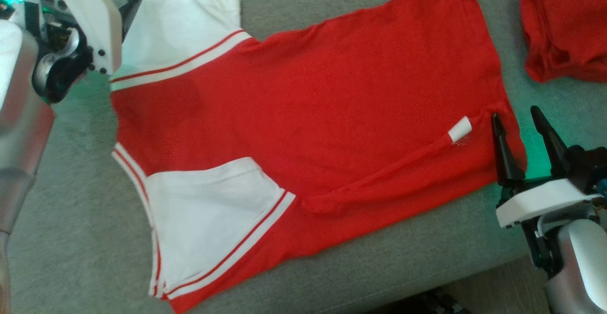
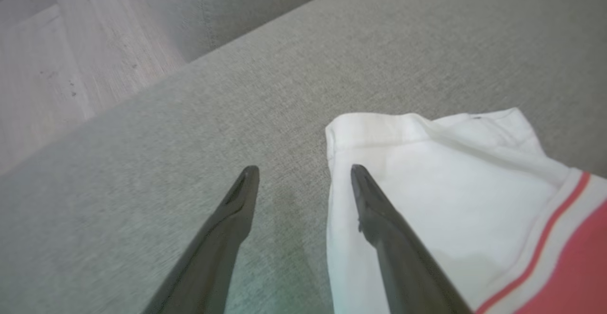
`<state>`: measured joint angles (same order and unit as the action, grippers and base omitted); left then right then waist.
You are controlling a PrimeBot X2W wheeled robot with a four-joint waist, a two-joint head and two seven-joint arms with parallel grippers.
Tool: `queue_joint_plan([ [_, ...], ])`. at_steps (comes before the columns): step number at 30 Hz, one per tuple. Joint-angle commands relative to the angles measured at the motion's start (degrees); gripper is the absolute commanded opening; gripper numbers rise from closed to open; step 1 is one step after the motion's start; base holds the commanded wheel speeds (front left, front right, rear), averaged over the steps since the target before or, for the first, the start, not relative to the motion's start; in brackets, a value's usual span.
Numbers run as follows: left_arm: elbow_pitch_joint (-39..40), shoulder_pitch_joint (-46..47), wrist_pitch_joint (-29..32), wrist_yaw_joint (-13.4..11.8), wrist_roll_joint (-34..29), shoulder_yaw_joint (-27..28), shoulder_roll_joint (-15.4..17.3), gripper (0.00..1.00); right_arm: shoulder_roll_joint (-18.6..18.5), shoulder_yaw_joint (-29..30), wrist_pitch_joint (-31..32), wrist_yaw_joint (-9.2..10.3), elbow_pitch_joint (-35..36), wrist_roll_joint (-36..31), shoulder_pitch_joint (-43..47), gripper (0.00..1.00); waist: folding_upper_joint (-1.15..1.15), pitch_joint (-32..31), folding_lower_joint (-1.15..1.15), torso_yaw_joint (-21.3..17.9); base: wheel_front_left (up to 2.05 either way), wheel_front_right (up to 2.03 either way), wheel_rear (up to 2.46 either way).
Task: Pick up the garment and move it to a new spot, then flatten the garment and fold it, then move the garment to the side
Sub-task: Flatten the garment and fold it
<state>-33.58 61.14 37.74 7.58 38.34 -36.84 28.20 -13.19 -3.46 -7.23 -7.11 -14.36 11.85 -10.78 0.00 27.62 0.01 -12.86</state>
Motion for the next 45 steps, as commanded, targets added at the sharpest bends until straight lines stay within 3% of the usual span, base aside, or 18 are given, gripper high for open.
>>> queue_joint_plan([
  [1, 1.10, 3.41, -0.27, -0.10, 0.11, 1.46, 2.75, 1.00, -0.67, -0.87, -0.79, -0.37, 0.88, -0.17, -0.04, 1.00, 0.00, 1.55, -0.01, -1.66, 0.00, 0.00, 0.00],
  [10, -2.33, 5.80, -3.46, -0.09, 1.47, -4.34, 4.31, 1.00, 0.10, -1.22, -2.40, -0.37, -1.52, -0.40, -1.29, 1.00, 0.00, 2.57, -0.01, -3.31, 0.00, 0.00, 0.00],
  [11, -2.39, 5.94, -3.29, -0.09, 1.98, -5.14, 4.46, 0.93, 0.19, -1.14, -2.56, -0.37, -1.81, -0.40, -1.38, 1.00, 0.00, 2.58, -0.01, -3.41, 0.00, 0.00, 0.00],
  [12, -2.41, 6.07, -3.12, -0.09, 2.58, -5.90, 4.63, 0.58, 0.24, -1.13, -2.72, -0.37, -2.09, -0.43, -1.45, 1.00, 0.00, 2.55, -0.01, -3.49, 0.00, 0.00, 0.00],
  [15, -2.25, 6.55, -2.94, -0.09, 4.01, -8.04, 5.46, 0.00, 0.23, -0.97, -3.07, -0.37, -2.82, -0.56, -1.66, 1.00, 0.00, 2.27, -0.01, -3.70, 0.00, 0.00, 0.00],
  [24, 1.19, 8.84, -8.03, -0.09, 6.27, -14.21, 7.58, 0.00, -0.91, -2.38, -1.92, -0.37, -1.57, 0.23, -4.53, 1.00, 0.00, 1.48, -0.01, -3.26, 0.00, 0.00, 0.00],
  [27, 1.76, 9.83, -10.21, -0.09, 6.95, -16.54, 7.96, 0.00, -2.51, -5.10, 2.92, -0.37, -0.30, 2.78, -9.10, 1.00, 0.00, 0.95, -0.01, -2.77, 0.00, 0.00, 0.00],
  [30, 2.20, 10.76, -11.78, -0.09, 7.83, -18.86, 7.95, 0.00, -4.35, -8.42, 11.72, -0.37, -1.09, 5.40, -15.93, 1.00, 0.00, 0.54, -0.01, -2.07, 0.00, 0.00, 0.00],
  [37, 2.74, 12.82, -14.46, -0.09, 10.10, -23.81, 7.43, 0.00, -5.98, -15.81, 31.28, -0.37, -10.92, 11.27, -31.63, 1.00, 0.00, 0.12, -0.01, 0.20, 0.00, 0.00, 0.00],
  [45, 3.08, 15.40, -16.82, -0.09, 12.73, -28.69, 6.81, 0.00, -5.38, -18.61, 31.90, -0.37, -22.21, 11.05, -40.40, 1.00, 0.00, 0.25, -0.01, 2.64, 0.00, 0.00, 0.00],
])
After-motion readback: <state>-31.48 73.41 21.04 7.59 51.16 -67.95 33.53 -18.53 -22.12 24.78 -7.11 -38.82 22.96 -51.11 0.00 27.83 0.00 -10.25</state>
